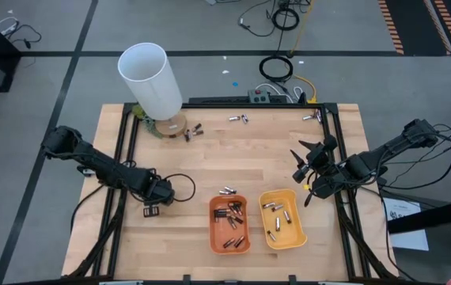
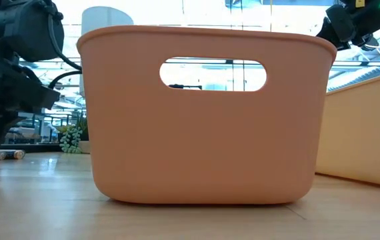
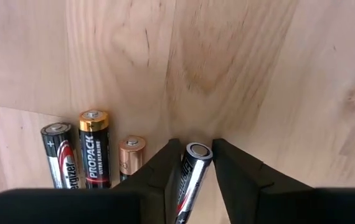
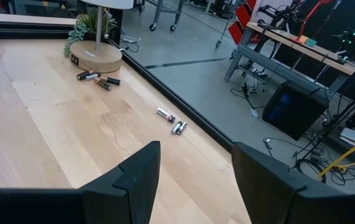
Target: Sort batteries
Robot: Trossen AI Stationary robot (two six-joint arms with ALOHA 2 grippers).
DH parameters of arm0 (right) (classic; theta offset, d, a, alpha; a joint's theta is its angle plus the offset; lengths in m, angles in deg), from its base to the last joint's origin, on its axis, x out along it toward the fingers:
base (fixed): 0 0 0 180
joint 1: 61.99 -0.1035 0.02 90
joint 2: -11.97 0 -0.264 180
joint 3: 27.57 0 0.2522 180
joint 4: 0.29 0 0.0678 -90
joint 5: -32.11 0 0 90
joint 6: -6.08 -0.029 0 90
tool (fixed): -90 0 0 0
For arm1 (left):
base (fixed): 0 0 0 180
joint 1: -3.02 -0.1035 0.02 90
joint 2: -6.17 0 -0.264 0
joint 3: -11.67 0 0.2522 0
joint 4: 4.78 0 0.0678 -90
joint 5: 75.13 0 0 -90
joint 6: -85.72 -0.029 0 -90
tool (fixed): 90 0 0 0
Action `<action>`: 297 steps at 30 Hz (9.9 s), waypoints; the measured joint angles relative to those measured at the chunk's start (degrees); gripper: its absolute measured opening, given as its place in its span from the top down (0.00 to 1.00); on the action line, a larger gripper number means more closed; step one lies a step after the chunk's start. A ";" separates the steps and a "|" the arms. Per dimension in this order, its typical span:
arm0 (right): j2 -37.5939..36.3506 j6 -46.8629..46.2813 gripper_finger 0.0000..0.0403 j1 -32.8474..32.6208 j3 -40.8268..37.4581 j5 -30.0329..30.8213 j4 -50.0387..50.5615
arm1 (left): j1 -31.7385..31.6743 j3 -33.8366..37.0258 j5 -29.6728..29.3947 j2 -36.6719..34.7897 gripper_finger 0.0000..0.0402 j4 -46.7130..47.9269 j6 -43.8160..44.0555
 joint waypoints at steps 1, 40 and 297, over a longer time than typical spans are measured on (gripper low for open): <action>0.00 0.01 0.52 0.00 0.00 0.01 -0.10 | 0.00 -0.07 -0.30 0.00 0.76 -0.09 -0.04; -0.02 -0.53 0.52 0.00 0.00 -12.33 -11.56 | -7.83 -16.30 1.28 16.10 0.88 -88.86 -44.63; 42.21 69.04 0.52 65.16 26.95 -48.70 11.61 | -22.80 4.77 -8.19 -10.62 0.55 -80.61 -43.17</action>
